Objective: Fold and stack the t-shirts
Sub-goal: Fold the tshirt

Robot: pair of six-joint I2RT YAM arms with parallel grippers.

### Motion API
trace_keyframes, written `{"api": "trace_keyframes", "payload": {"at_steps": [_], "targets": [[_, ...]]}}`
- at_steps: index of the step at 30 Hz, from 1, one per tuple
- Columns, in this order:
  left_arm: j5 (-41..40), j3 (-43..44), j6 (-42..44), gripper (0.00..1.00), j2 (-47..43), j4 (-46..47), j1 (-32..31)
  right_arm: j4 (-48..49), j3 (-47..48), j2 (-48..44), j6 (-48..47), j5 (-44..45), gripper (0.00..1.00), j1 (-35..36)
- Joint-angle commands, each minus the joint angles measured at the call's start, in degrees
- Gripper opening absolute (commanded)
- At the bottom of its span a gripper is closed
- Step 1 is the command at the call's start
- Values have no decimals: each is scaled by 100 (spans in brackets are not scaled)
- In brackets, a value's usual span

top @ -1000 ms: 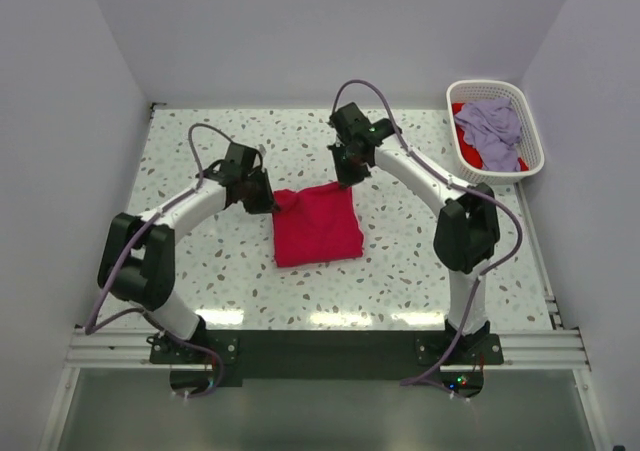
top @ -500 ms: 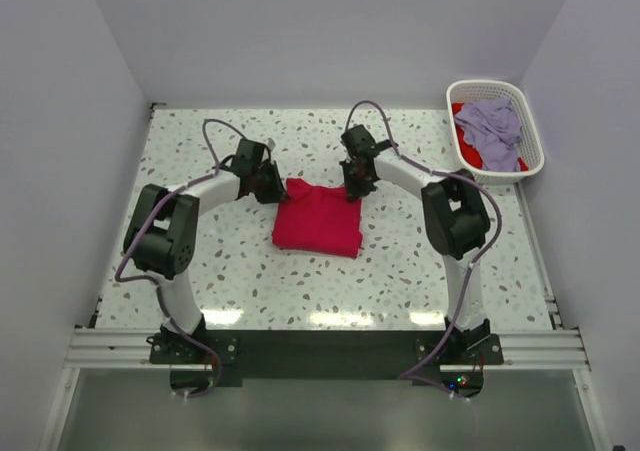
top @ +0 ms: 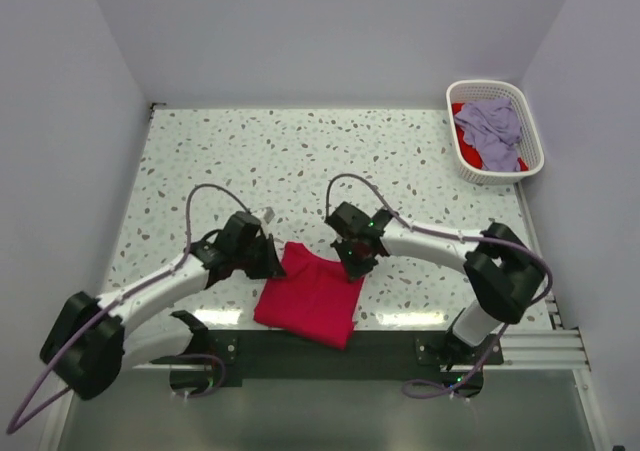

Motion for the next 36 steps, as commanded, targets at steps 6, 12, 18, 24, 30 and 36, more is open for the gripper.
{"api": "trace_keyframes", "payload": {"at_steps": [6, 12, 18, 24, 30, 36], "targets": [[-148, -139, -355, 5, -2189, -1310, -333, -962, -618, -2173, 1217, -171, 0, 837], [-131, 572, 67, 6, -1980, -1382, -333, -1270, -302, -2815, 1367, -795, 0, 837], [-148, 1082, 392, 6, -1575, -1188, -333, -1604, -310, -3281, 1657, -279, 0, 846], [45, 1364, 761, 7, -1039, -811, -333, -1570, -802, -3510, 2026, 198, 0, 819], [-78, 1136, 929, 7, -195, -232, -324, -832, -1540, -3309, 2246, 593, 0, 732], [-543, 1109, 982, 8, 491, 288, -333, -322, -1936, -3001, 2413, 1137, 6, 670]]}}
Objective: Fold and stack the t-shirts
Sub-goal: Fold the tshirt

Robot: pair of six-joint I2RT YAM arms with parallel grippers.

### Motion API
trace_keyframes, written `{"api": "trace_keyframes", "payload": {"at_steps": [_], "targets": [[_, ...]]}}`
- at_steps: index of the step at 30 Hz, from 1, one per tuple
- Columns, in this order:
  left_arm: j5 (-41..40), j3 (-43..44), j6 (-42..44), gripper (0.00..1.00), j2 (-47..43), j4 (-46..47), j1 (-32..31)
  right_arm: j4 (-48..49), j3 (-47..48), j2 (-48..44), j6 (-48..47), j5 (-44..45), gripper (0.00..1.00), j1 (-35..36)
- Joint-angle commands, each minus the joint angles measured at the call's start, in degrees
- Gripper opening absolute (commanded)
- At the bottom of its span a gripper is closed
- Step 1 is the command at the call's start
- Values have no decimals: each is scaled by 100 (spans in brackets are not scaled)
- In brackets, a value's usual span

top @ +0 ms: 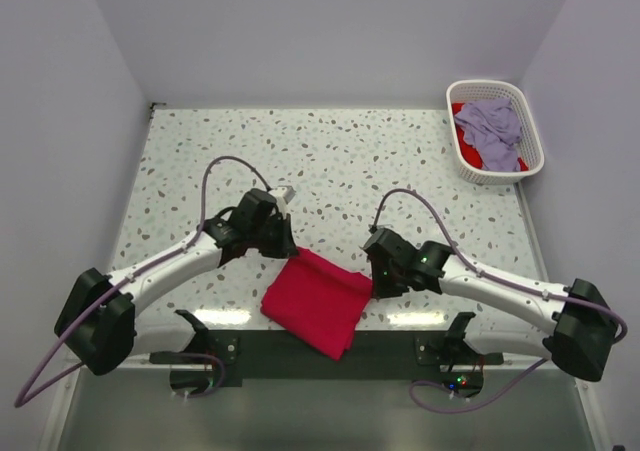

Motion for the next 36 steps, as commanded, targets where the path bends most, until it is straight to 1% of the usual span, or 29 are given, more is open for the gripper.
{"api": "trace_keyframes", "payload": {"at_steps": [1, 4, 5, 6, 7, 8, 9, 10, 11, 12, 13, 14, 15, 16, 17, 19, 20, 21, 23, 24, 26, 28, 29, 30, 31, 32, 33, 35, 36], "targets": [[-589, -1, 247, 9, 222, 658, 17, 293, -118, 140, 142, 600, 10, -40], [-949, 87, 169, 22, 328, 623, 34, 258, 83, 290, -59, 934, 28, -49], [-1038, 113, 134, 27, 320, 588, 26, 127, 284, 316, -121, 1013, 39, -58], [-1117, 157, 37, 41, 241, 501, 26, 57, 399, 334, -226, 1179, 43, -49], [-1292, 192, -7, 48, 171, 421, 34, -5, 514, 308, -271, 1216, 46, -41], [-1381, 219, -51, 62, 92, 281, 26, -58, 689, 264, -315, 1225, 51, -49], [-1425, 245, -51, 66, -118, 219, 17, -32, 743, 220, -367, 1182, 52, -49], [-1408, 237, -43, 68, -242, 166, 17, 38, 769, 80, -516, 868, 52, -41], [-1356, 219, -25, 69, -365, 87, 17, 317, 718, 9, -587, 647, 52, -40], [-1277, 123, 27, 69, -609, 87, 17, 511, 647, -78, -614, 445, 52, -49], [-1024, 44, 45, 68, -734, 104, 0, 739, 412, -149, -623, -123, 52, -49], [-865, -61, 28, 64, -822, 287, -9, 1316, 270, -271, -623, -363, 51, -41], [-663, -323, 2, 61, -979, 463, -18, 1608, 121, -290, -544, -575, 51, -49], [-261, -465, -51, 57, -1007, 656, -18, 1899, -203, -299, -483, -733, 51, -67], [-82, -597, -104, 42, -999, 1076, -27, 2354, -336, -212, -430, -926, 51, -93], [347, -870, -218, 37, -754, 1464, -36, 2735, -687, -80, -298, -1033, 50, -181], [446, -923, -253, 31, -631, 1858, -27, 3093, -802, 60, -271, -1286, 49, -355], [534, -1019, -280, 28, -368, 2019, -27, 3297, -908, 140, -245, -1419, 49, -470], [649, -1099, -341, 22, -69, 2737, -27, 3771, -1198, 289, -218, -1709, 47, -847], [640, -1134, -446, 20, 246, 2880, -18, 3852, -1260, 455, -244, -1850, 47, -980], [596, -1161, -595, 16, 573, 3231, 121, 3870, -1304, 614, -499, -1825, 46, -1279], [648, -1257, -736, 16, 1013, 3487, 341, 3879, -1252, 983, -840, -1842, 45, -1629], [745, -1310, -937, 15, 1162, 3862, 673, 3931, -1200, 1141, -955, -1895, 45, -1770], [859, -1432, -1044, 15, 1468, 4066, 859, 3958, -1138, 1308, -1061, -1912, 45, -1885], [1042, -1451, -1140, 15, 1645, 4259, 1026, 3976, -1050, 1727, -1341, -1956, 44, -2008], [1131, -1434, -1237, 15, 1821, 4566, 1280, 3950, -780, 1940, -1500, -1939, 43, -2235], [1228, -1233, -1247, 15, 2205, 4665, 1352, 3906, -586, 2186, -1676, -1887, 43, -2316], [1430, -829, -1177, 16, 2585, 4640, 1432, 3731, 126, 2871, -2168, -1755, 42, -2526], [1475, -418, -1159, 16, 2883, 4613, 1441, 3660, 389, 3074, -2413, -1737, 41, -2571]]}}
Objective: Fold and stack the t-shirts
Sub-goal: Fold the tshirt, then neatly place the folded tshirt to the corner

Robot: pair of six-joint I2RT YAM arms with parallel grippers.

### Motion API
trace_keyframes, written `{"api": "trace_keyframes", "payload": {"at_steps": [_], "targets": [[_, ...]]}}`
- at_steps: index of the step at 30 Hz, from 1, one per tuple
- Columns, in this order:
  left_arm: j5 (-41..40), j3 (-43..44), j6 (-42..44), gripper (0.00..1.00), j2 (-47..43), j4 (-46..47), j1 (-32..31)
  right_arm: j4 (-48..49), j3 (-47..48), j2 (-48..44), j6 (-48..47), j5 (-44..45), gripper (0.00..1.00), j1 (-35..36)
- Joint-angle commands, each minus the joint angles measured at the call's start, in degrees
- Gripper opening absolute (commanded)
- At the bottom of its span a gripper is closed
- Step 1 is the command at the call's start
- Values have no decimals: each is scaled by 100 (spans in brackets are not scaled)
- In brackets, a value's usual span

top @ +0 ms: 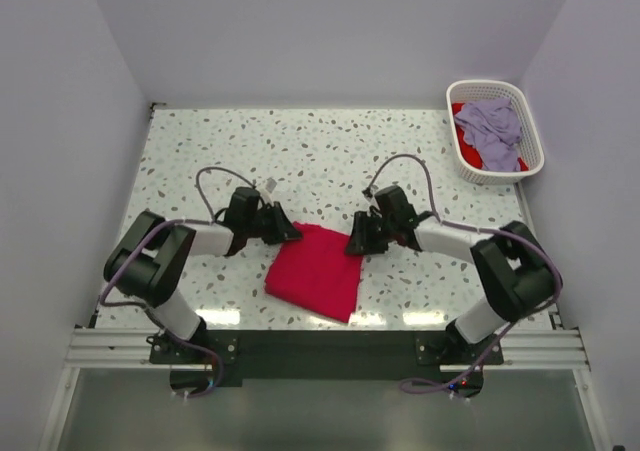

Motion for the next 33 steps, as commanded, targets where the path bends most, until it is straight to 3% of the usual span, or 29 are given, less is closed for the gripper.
{"api": "trace_keyframes", "payload": {"at_steps": [1, 6, 11, 14, 19, 26, 29, 33], "targets": [[183, 807, -31, 17, 696, 519, 147, -121, 1023, 1013, -1198, 619, 41, -314], [53, 1415, 65, 24, 216, -77, 200, -825, 2021, 1009, -1427, 347, 48, -341], [-589, 917, 338, 33, -1111, -1219, 156, -677, 1443, 34, -875, -162, 58, -341], [-537, 381, 295, 34, -2060, -1431, 33, 276, 591, -652, -137, -978, 59, -332], [-142, -332, 110, 30, -2415, -1153, -423, 2632, -876, -926, 1384, -2401, 57, -323], [-352, -1272, -258, 20, -2011, -624, -442, 3411, -1459, 417, 1412, -2431, 51, -340], [-659, -1798, -522, 19, -2229, -711, -346, 3104, -1494, 901, 1158, -2037, 49, -376], [-862, -2293, -752, 19, -2932, -1080, -64, 2112, -1275, 622, 570, -1693, 50, -490]]}}
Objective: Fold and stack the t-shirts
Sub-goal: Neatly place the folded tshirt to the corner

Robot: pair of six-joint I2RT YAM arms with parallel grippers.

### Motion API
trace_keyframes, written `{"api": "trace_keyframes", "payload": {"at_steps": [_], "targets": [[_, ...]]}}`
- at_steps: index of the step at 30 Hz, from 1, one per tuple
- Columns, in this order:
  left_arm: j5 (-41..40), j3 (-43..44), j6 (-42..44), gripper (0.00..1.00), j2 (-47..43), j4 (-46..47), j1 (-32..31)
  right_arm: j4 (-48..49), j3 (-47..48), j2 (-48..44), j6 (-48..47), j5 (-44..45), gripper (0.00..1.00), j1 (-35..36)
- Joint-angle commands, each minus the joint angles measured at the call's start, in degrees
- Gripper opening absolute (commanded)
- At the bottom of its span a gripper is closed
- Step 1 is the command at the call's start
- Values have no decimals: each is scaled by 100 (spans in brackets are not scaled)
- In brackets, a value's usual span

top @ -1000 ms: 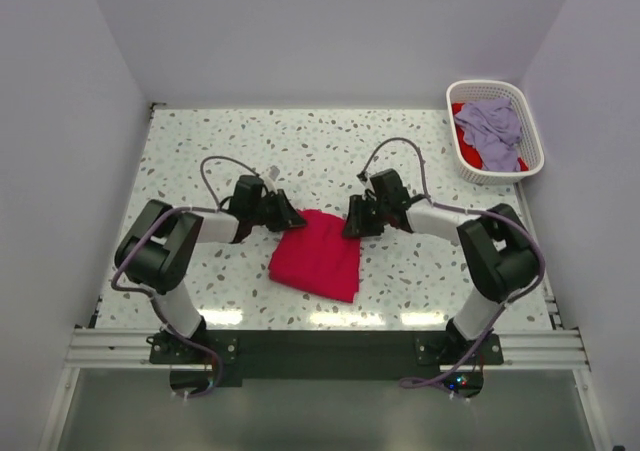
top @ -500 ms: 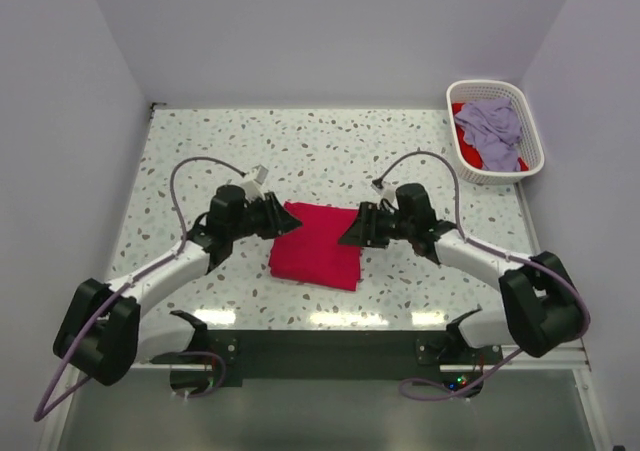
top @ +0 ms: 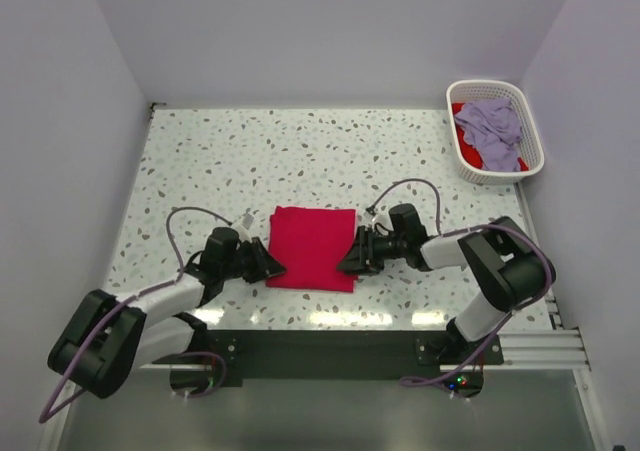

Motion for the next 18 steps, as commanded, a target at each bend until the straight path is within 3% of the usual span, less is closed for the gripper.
{"api": "trace_keyframes", "payload": {"at_steps": [1, 5, 9, 13, 18], "targets": [[-464, -425, -216, 24, -554, -605, 142, -1358, 115, -180, -854, 1039, 50, -88], [-525, -66, -112, 37, -1669, -1300, 142, -1865, 494, -1050, -883, 901, 55, -53], [-920, 383, 65, 45, -2278, -2144, 142, -769, 652, -1395, 282, 399, 59, 385], [-1018, 472, 100, 45, -2349, -2338, 142, 881, 1003, -748, 972, 469, 62, 1578], [-922, 287, 4, 45, -2516, -2198, 142, 1843, 1373, 528, 1219, 697, 62, 2240]]}}
